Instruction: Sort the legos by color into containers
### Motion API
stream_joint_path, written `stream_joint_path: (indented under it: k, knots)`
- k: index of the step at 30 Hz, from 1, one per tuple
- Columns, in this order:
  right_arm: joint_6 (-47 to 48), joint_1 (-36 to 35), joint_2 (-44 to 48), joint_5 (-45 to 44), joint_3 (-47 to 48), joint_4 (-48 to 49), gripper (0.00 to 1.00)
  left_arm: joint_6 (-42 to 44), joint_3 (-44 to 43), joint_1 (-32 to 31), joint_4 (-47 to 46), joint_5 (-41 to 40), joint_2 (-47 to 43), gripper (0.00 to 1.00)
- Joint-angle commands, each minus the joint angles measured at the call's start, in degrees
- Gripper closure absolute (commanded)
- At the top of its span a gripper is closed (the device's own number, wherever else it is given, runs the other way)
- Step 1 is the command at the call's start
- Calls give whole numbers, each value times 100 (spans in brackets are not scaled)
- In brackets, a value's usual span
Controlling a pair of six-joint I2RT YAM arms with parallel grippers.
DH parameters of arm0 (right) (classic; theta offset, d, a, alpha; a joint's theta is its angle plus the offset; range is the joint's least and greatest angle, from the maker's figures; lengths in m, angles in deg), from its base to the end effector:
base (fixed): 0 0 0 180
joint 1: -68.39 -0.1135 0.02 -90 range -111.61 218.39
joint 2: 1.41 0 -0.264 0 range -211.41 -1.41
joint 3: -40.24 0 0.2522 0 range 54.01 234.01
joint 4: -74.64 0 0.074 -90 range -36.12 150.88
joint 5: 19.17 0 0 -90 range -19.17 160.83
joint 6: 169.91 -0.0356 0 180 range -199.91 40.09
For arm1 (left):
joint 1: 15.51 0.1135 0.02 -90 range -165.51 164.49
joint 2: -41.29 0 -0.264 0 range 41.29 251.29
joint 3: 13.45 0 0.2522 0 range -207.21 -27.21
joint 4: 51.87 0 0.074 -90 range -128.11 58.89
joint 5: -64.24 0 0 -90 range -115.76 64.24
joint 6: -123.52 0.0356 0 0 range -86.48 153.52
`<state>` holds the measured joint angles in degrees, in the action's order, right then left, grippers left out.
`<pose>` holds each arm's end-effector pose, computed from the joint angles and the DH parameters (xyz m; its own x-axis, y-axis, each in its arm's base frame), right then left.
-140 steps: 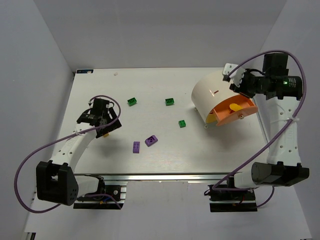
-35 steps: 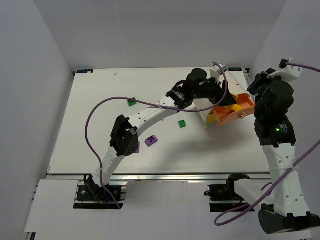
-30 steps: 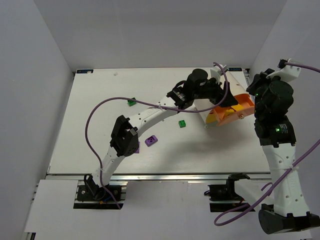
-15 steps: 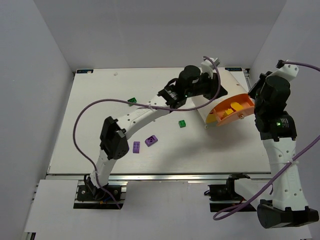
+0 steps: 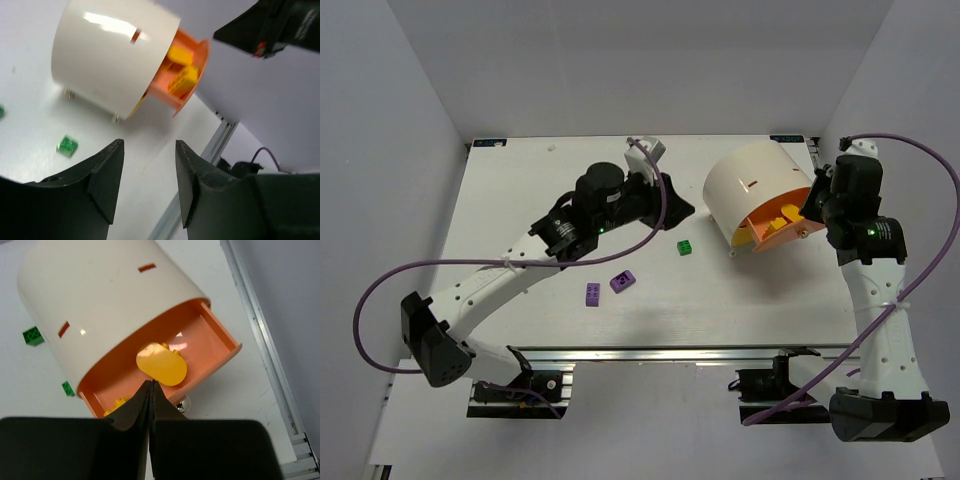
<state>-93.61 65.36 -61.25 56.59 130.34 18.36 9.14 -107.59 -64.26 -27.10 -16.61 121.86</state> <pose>0.2029 0.0020 0.4213 -0.3855 0.2095 -0.8986 0.2684 0.9572 0.1080 0.2127 -0.2511 0.4119 -0.4655 -0.0873 -0.8807 0.7169 0.5464 -0.4331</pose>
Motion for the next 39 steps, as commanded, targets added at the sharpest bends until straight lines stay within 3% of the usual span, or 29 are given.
stream_joint_path:
  k: [1,2,6,12,23,39]
  knots:
    - [322,127,-37,638,-57,-432,100,-119,740,24,280,-387,-532,44]
    - [480,144,-37,955,-127,-441,100,-154,882,24,253,-431,-630,39]
    - [1061,136,-63,2396,-260,-388,100,-251,1191,24,253,-502,-824,35]
    - [1914,100,-520,3427,13,-555,100,-278,1218,24,279,-493,-833,32]
    - [2547,48,-732,3542,197,-985,100,-524,1587,24,218,-642,-1114,30]
    - [3136,39,-1101,2505,751,-1338,100,-577,1613,24,262,-713,-1184,29]
